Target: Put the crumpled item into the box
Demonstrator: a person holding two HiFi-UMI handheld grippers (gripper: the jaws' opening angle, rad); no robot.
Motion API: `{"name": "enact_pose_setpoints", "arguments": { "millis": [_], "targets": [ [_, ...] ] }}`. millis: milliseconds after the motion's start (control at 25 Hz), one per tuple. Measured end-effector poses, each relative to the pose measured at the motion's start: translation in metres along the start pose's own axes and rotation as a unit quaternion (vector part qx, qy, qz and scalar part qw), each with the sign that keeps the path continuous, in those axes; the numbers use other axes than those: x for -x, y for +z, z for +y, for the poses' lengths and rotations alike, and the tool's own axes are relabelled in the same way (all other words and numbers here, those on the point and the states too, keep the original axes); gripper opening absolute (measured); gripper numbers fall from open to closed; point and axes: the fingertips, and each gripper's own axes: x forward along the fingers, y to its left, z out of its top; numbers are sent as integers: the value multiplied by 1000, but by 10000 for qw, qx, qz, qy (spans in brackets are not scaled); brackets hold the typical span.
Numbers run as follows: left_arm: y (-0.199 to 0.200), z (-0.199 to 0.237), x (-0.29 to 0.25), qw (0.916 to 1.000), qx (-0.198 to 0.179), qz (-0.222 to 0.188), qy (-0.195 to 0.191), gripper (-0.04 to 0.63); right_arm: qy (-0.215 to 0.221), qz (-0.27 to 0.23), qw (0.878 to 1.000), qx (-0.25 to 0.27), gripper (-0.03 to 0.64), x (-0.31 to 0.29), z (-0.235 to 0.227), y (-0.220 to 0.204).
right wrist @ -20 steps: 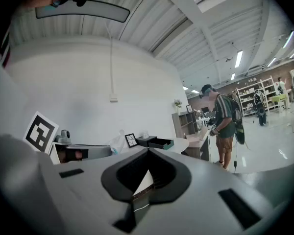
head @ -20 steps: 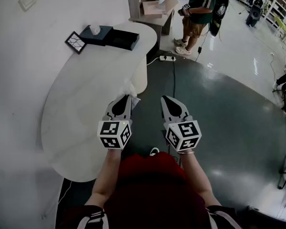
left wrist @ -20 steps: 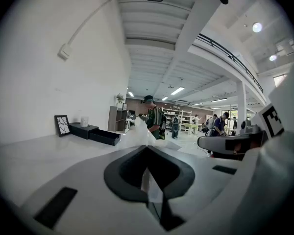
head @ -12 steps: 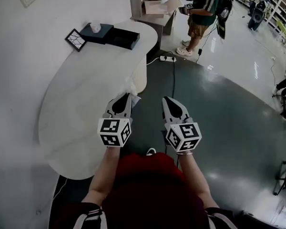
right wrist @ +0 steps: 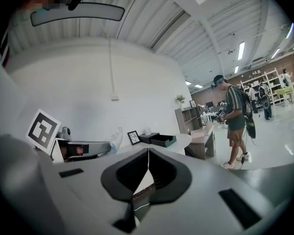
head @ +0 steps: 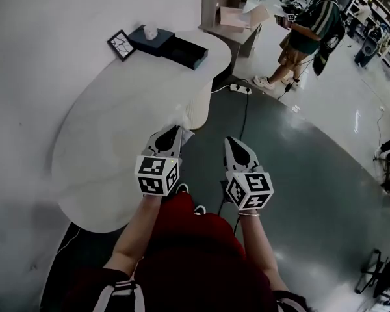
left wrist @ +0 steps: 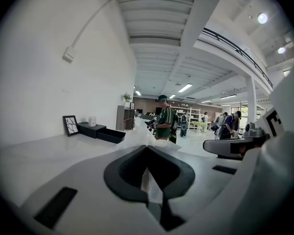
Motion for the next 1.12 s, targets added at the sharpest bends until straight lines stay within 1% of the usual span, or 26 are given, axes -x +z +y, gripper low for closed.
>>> {"name": "enact_pose_setpoints", "arguments": {
  "millis": [240, 560, 720, 880, 1120],
  "targets": [
    [8, 14, -12, 9998, 28, -62, 162, 25, 92, -43, 9999, 47, 15, -14, -2, 7],
    [7, 30, -44, 9997, 14, 16, 241, 25, 61, -2, 10000, 67, 15, -38, -19, 11],
    [9, 43, -67, 9996, 42, 9, 296, 25, 68, 103, 9999, 93, 15, -61, -30, 10],
    [4, 57, -93, 9994, 114, 90, 328, 25, 59, 297, 9995, 85, 15, -89, -43, 5],
    [5, 84, -136, 9986, 262, 170, 432, 25, 205, 488, 9984, 175, 15, -141, -54, 10]
  ]
}}
